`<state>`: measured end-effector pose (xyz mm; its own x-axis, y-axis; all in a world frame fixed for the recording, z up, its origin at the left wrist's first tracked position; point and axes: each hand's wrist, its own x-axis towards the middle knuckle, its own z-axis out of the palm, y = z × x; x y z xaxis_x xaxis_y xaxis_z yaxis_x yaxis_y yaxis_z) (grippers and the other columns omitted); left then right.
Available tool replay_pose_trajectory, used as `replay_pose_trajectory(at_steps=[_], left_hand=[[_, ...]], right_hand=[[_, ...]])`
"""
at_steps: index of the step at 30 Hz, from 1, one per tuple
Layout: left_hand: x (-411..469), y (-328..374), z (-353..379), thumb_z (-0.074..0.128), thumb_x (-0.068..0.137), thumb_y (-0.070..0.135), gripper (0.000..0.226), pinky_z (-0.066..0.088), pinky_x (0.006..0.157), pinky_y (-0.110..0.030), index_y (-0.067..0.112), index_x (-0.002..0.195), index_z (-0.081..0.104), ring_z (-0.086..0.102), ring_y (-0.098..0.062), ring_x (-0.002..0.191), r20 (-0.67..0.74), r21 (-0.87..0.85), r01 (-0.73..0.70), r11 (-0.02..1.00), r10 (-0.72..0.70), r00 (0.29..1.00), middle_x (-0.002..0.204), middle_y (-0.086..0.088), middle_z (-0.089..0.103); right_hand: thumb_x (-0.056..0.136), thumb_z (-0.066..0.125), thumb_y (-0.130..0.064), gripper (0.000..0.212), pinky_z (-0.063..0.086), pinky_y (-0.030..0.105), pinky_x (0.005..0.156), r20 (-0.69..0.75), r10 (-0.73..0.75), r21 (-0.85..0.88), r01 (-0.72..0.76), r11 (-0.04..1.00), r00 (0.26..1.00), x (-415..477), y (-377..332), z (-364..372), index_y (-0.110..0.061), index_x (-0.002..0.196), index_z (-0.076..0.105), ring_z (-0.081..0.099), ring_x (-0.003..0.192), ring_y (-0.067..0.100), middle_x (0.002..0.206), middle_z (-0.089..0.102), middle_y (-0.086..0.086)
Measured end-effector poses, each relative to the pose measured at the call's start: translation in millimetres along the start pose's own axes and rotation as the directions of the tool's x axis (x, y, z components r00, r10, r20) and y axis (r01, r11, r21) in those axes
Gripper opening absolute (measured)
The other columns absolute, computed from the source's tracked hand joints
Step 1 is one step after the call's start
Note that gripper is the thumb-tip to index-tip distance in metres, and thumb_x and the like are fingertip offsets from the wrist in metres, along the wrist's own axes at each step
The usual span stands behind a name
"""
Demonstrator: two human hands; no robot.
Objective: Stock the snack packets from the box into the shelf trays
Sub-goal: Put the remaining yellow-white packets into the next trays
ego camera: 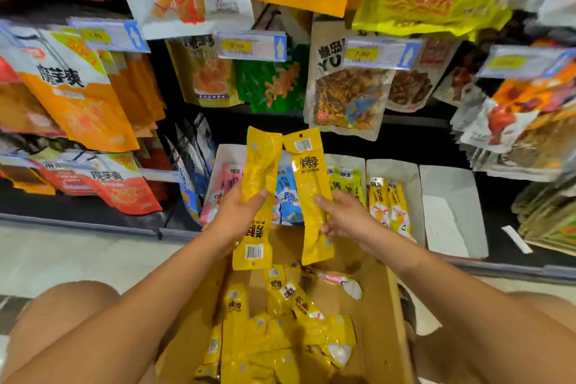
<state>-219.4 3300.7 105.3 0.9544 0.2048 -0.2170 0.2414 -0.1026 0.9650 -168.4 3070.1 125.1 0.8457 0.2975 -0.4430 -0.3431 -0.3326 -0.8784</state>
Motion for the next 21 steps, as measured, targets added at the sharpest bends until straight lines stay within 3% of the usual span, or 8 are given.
replay_pose_trajectory(at_steps=[4, 7, 11, 13, 16, 18, 20, 21], left_hand=[[26, -3, 5, 0.066, 0.083, 0.064, 0.054, 0.053, 0.099, -0.059, 0.040, 0.132, 0.060, 0.071, -0.027, 0.114, 0.000, -0.008, 0.039, 0.999, -0.039, 0.999, 0.126, 0.005, 0.073], [34, -2, 5, 0.062, 0.097, 0.045, 0.026, 0.055, 0.096, -0.060, 0.041, 0.123, 0.064, 0.073, -0.029, 0.108, -0.013, -0.055, 0.052, 0.997, -0.052, 0.999, 0.121, 0.001, 0.075], [36, -13, 5, 0.058, 0.105, 0.027, 0.015, 0.058, 0.090, -0.060, 0.037, 0.112, 0.067, 0.075, -0.033, 0.101, -0.057, -0.154, 0.121, 0.981, -0.131, 0.990, 0.115, -0.006, 0.077], [35, -14, 7, 0.061, 0.102, 0.033, 0.018, 0.057, 0.093, -0.061, 0.034, 0.119, 0.067, 0.075, -0.032, 0.104, -0.049, -0.133, 0.133, 0.982, -0.140, 0.989, 0.116, -0.003, 0.077], [37, -12, 12, 0.061, 0.102, 0.033, 0.022, 0.057, 0.095, -0.057, 0.031, 0.123, 0.067, 0.074, -0.026, 0.104, -0.037, -0.103, 0.126, 0.987, -0.130, 0.991, 0.116, 0.002, 0.077], [36, -10, 14, 0.060, 0.103, 0.031, 0.024, 0.058, 0.094, -0.051, 0.029, 0.127, 0.066, 0.075, -0.021, 0.103, -0.040, -0.088, 0.123, 0.988, -0.127, 0.991, 0.117, 0.004, 0.076], [34, -8, 15, 0.060, 0.103, 0.032, 0.028, 0.058, 0.095, -0.047, 0.030, 0.131, 0.063, 0.074, -0.020, 0.105, -0.025, -0.093, 0.117, 0.989, -0.120, 0.992, 0.120, 0.006, 0.075], [33, -7, 13, 0.061, 0.103, 0.034, 0.031, 0.057, 0.097, -0.044, 0.031, 0.133, 0.062, 0.072, -0.018, 0.109, -0.023, -0.080, 0.107, 0.991, -0.109, 0.994, 0.123, 0.008, 0.073]], right_hand=[[0.096, 0.060, -0.049, 0.057, 0.051, 0.025, 0.054, -0.007, -0.007, -0.142, 0.006, 0.990, 1.000, 21, 15, 3, -0.011, 0.137, 0.047, 0.063, 0.056, 0.009, 0.102, 0.066, 0.003], [0.098, 0.057, -0.048, 0.037, 0.050, 0.028, 0.060, 0.013, 0.031, -0.116, -0.029, 0.993, 0.999, 27, 16, 2, -0.017, 0.118, 0.055, 0.058, 0.056, 0.008, 0.085, 0.063, 0.002], [0.087, 0.068, -0.058, 0.045, 0.047, 0.028, 0.065, 0.083, 0.092, -0.056, -0.087, 0.995, 0.992, 23, 14, -3, -0.026, 0.115, 0.057, 0.050, 0.060, 0.009, 0.075, 0.058, -0.004], [0.080, 0.073, -0.061, 0.047, 0.049, 0.029, 0.070, 0.082, 0.090, -0.070, -0.084, 0.994, 0.993, 20, 14, -4, -0.036, 0.115, 0.054, 0.054, 0.075, 0.009, 0.089, 0.061, -0.009], [0.064, 0.074, -0.077, 0.101, 0.050, 0.037, 0.083, -0.009, 0.114, -0.161, -0.114, 0.980, 0.993, 27, 20, -5, -0.027, 0.144, 0.040, 0.052, 0.117, 0.017, 0.135, 0.049, -0.010], [0.066, 0.068, -0.081, 0.088, 0.051, 0.041, 0.088, -0.068, 0.127, -0.177, -0.137, 0.975, 0.990, 31, 22, -8, -0.028, 0.134, 0.052, 0.053, 0.119, 0.023, 0.137, 0.052, 0.000], [0.085, 0.060, -0.062, 0.051, 0.045, 0.038, 0.080, -0.049, 0.140, -0.092, -0.144, 0.985, 0.989, 32, 20, -13, -0.024, 0.118, 0.064, 0.057, 0.106, 0.027, 0.123, 0.061, 0.006], [0.089, 0.058, -0.054, 0.044, 0.043, 0.039, 0.082, -0.026, 0.154, -0.052, -0.155, 0.987, 0.988, 32, 18, -15, -0.023, 0.120, 0.065, 0.056, 0.112, 0.028, 0.127, 0.061, 0.005]])
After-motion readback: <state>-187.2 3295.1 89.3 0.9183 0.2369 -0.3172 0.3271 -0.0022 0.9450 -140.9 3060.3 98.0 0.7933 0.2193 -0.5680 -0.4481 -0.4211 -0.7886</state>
